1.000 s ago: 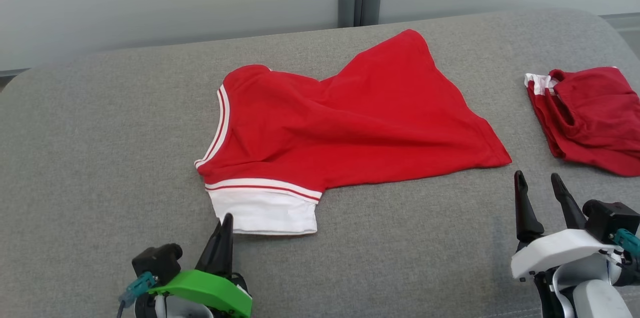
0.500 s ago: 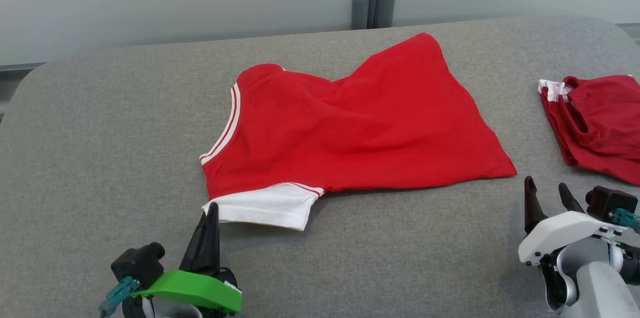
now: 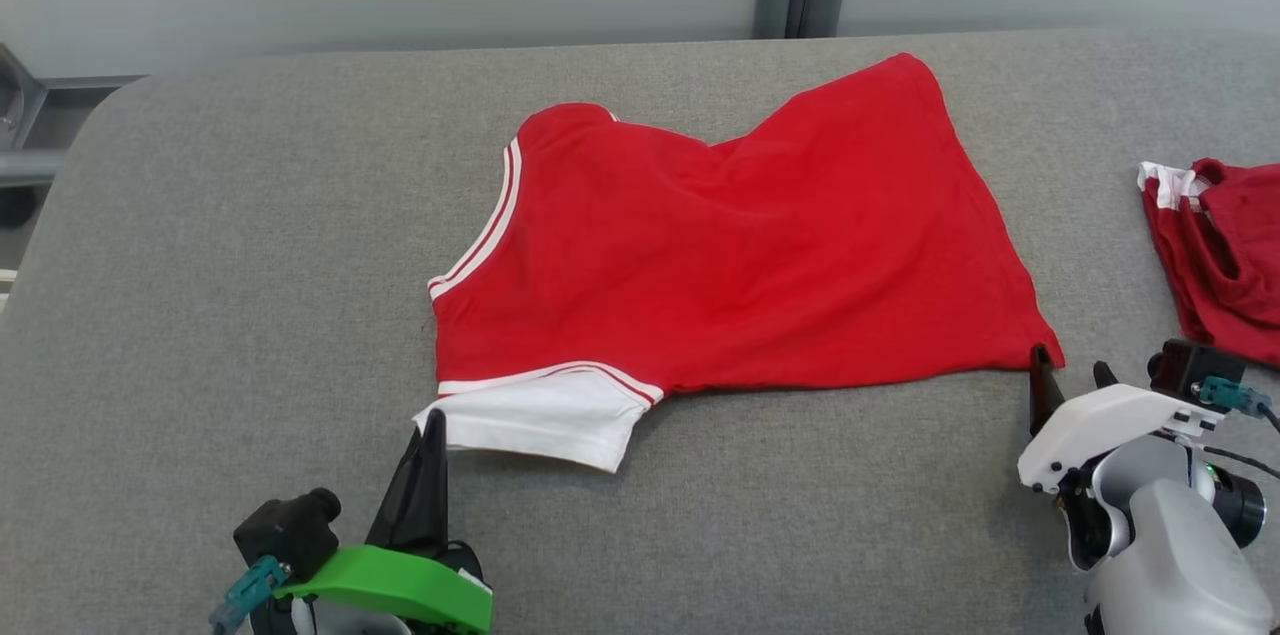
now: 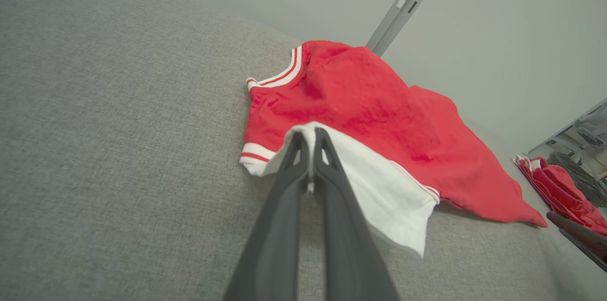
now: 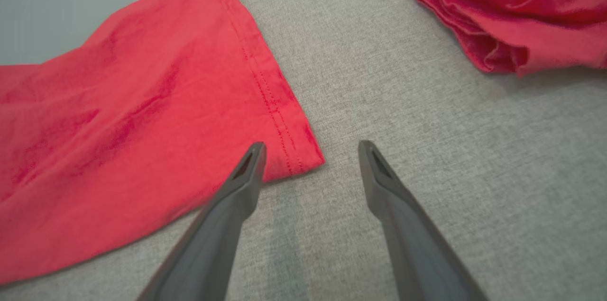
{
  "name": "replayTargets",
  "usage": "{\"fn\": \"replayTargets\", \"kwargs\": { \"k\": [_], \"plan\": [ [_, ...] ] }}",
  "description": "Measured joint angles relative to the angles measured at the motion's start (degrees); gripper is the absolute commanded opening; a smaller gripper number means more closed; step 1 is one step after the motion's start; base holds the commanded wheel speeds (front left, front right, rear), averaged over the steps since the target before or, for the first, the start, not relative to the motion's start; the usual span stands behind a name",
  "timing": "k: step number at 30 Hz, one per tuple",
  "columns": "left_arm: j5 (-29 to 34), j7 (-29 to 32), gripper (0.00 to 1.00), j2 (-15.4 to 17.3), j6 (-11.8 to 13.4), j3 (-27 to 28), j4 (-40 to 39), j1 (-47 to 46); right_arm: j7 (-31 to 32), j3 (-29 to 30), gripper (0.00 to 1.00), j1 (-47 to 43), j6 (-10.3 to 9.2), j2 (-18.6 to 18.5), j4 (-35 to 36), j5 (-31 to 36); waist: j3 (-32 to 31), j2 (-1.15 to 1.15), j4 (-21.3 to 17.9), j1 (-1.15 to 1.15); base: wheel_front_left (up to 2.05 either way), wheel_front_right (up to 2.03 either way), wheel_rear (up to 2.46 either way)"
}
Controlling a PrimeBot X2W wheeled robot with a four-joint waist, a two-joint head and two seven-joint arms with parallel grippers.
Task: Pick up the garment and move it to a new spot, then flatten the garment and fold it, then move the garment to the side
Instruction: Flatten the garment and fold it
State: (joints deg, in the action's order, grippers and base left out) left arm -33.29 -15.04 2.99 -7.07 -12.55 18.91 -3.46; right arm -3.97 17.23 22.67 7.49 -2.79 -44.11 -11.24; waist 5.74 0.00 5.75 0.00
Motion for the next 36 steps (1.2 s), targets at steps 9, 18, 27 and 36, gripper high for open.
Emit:
{"fn": "replayTargets", "kwargs": {
  "k": [9,18,27,36],
  "plan": [
    [0.14,0.00,0.00,-0.05,0.00,-0.63,0.12,-1.10,0.11,3.02,1.00,6.44,0.00,-0.18,-9.33,4.14,1.76,0.00,1.37,0.00,0.00,0.00,0.00],
    [0.16,0.00,0.00,-0.10,0.00,-0.53,0.16,-1.40,0.18,3.52,0.00,10.39,0.00,-0.68,-15.11,5.15,2.25,0.00,1.78,0.00,0.00,0.00,0.00],
    [-0.14,0.00,0.00,-0.12,-0.02,-0.36,-0.97,-1.73,-2.75,2.14,0.00,12.61,0.00,-0.34,-15.48,-0.31,1.68,0.00,0.81,0.00,0.00,0.00,0.00],
    [-6.21,0.00,0.00,-0.14,-0.04,0.02,-6.91,-4.98,-3.81,-8.94,0.00,9.52,0.00,-0.77,2.19,-17.90,-0.54,0.00,-1.37,0.00,0.00,0.00,0.00]
  ]
}}
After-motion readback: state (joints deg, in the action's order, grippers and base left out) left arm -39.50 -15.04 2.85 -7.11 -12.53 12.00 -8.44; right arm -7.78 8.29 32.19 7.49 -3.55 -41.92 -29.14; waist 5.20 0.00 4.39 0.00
